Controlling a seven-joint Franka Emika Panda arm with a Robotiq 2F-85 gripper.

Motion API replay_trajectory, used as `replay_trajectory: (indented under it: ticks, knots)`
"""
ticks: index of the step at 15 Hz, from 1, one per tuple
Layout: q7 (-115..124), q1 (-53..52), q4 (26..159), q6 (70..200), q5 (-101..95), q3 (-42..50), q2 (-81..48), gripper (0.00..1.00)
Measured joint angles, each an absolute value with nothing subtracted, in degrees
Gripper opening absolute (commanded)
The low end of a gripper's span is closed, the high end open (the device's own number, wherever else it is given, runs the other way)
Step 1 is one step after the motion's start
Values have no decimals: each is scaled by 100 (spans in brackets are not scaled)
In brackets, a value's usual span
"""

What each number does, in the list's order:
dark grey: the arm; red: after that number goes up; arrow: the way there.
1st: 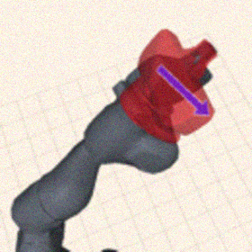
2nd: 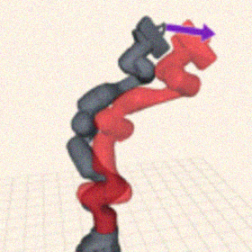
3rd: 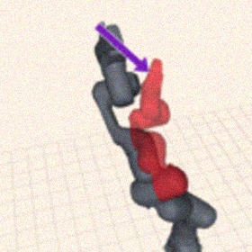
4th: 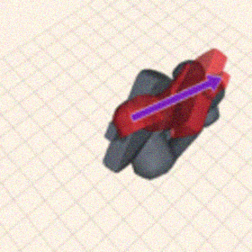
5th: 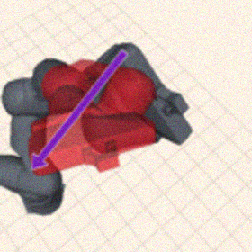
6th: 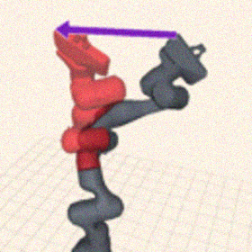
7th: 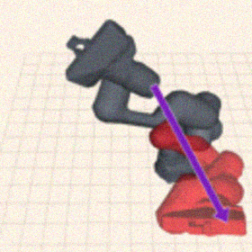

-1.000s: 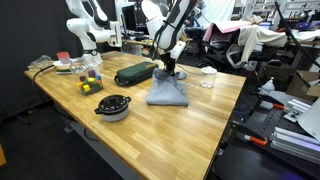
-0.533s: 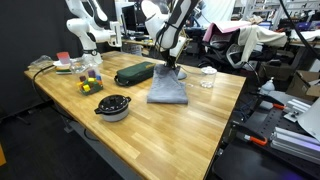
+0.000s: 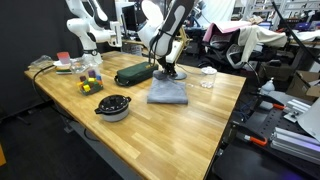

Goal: Fold the grey towel in half

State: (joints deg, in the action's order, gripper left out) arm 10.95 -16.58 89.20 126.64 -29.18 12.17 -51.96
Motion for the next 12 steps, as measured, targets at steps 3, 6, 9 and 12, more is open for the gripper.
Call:
replay_trajectory:
  ticks: [3,6,9,12]
  knots:
    - [1408,-1661,8775,12225,-2918,1250,-5339,79]
    - [1732,-1661,8652,11964,-2921,1285,-5362,98]
    - [2009,-1692,8544,11798,-2980,1287,-5352,100]
    - [2174,-1792,8537,11699,-2996,1260,-5283,100]
